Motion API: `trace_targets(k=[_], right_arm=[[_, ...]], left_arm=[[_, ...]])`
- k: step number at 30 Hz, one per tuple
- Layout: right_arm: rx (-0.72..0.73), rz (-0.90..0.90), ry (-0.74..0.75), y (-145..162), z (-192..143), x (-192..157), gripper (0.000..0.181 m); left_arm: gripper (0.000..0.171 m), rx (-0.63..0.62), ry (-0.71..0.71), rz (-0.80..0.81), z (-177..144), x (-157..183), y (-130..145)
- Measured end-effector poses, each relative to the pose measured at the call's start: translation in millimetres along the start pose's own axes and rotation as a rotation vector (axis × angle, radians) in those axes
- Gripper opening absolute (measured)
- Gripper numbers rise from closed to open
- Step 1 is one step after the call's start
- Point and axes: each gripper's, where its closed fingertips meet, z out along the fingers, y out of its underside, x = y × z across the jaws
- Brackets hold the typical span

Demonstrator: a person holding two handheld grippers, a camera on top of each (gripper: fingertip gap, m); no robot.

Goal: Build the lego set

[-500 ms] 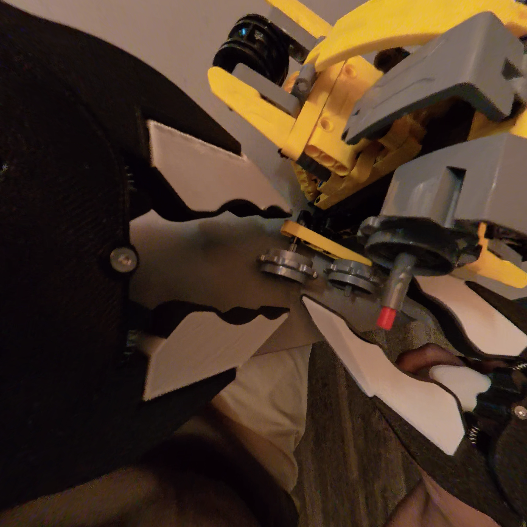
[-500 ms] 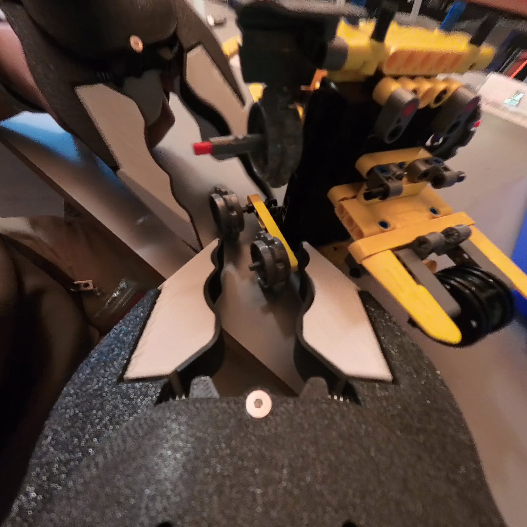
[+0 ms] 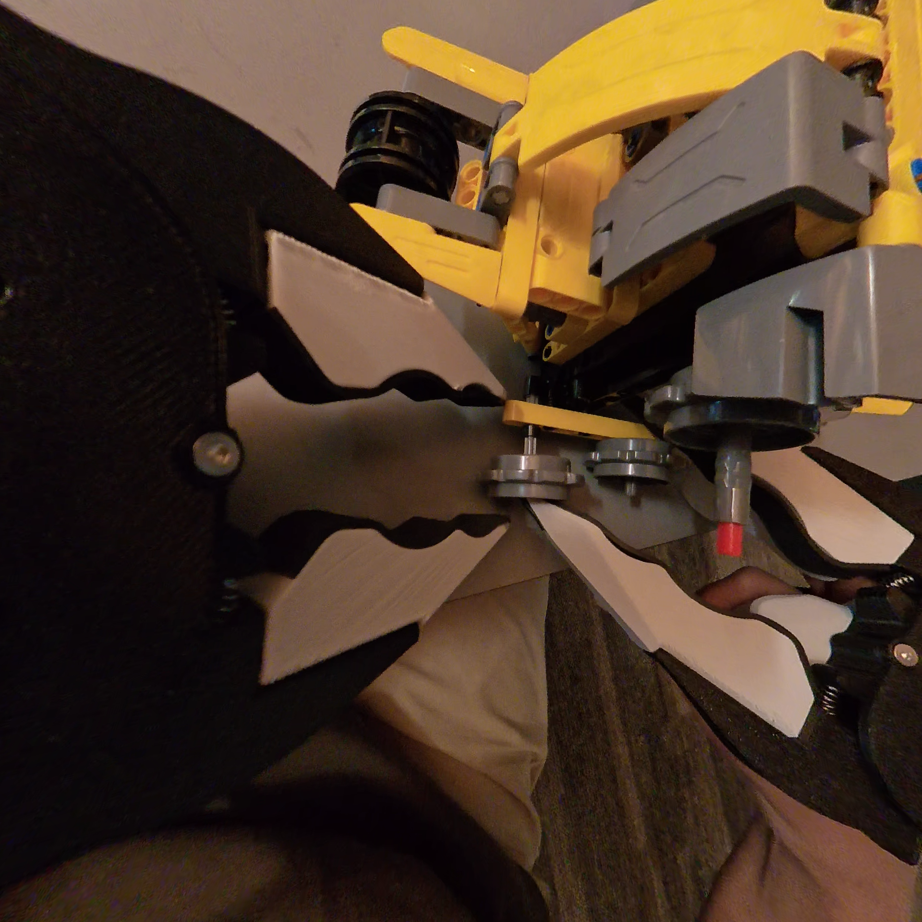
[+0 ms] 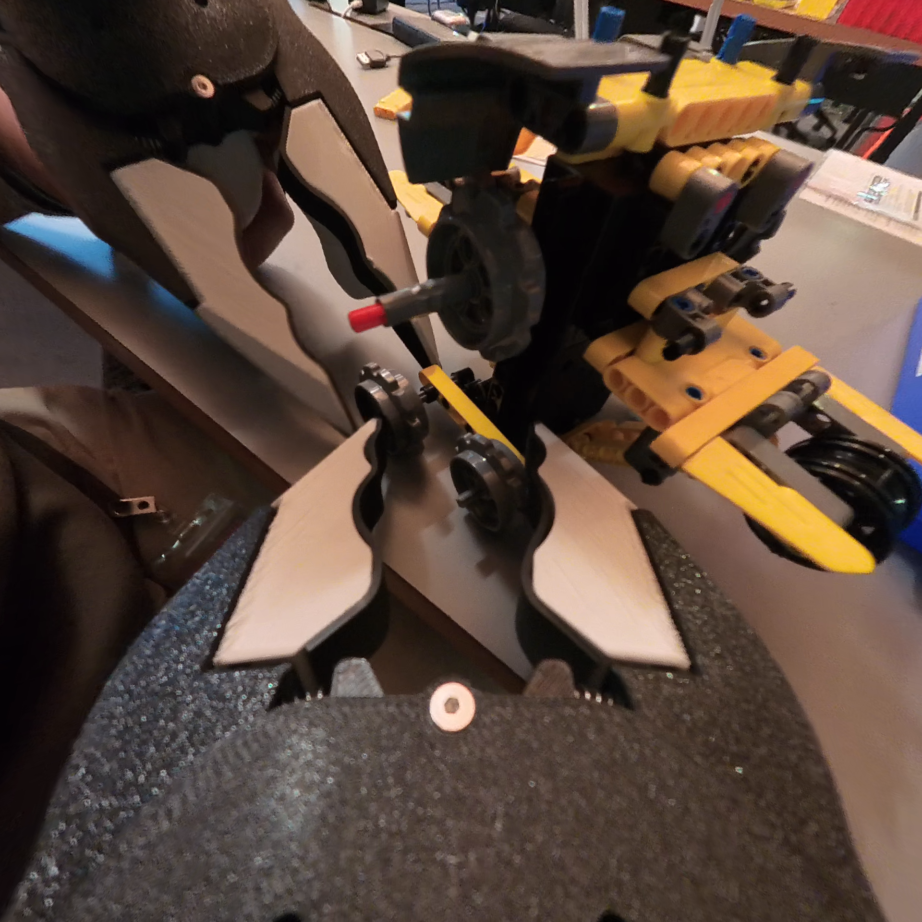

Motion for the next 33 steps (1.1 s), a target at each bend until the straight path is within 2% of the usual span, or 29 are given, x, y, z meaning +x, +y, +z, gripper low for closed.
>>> trace_targets(k=[4, 6, 19, 26, 33], right_arm=[[-0.020, -0.019, -0.010, 1.9, -2.1, 2.1, 0.056], [-0.024, -0.019, -0.017, 2.4, -3.2, 3.1, 0.055], [-0.036, 0.001, -0.014, 6.4, -6.6, 8.9, 0.058], [0.067, -0.037, -0.003, -3.6, -17.8, 8.9, 0.059], [0.069, 0.023, -0.133, 1.1, -13.6, 11.1, 0.055]], left_arm=[[0.040, 0.002, -0.003, -0.006, 0.2, -1.1, -0.2], [0.033, 0.001, -0.012, 0.002, 0.5, -1.8, -0.1], [0.033, 0.007, -0.007, 0.025, 1.7, -1.1, -1.4], [0.034, 0.009, -0.007, 0.014, 2.3, -2.4, -2.3], [0.035, -0.001, -0.023, 0.028, 3.7, -3.3, -1.2]])
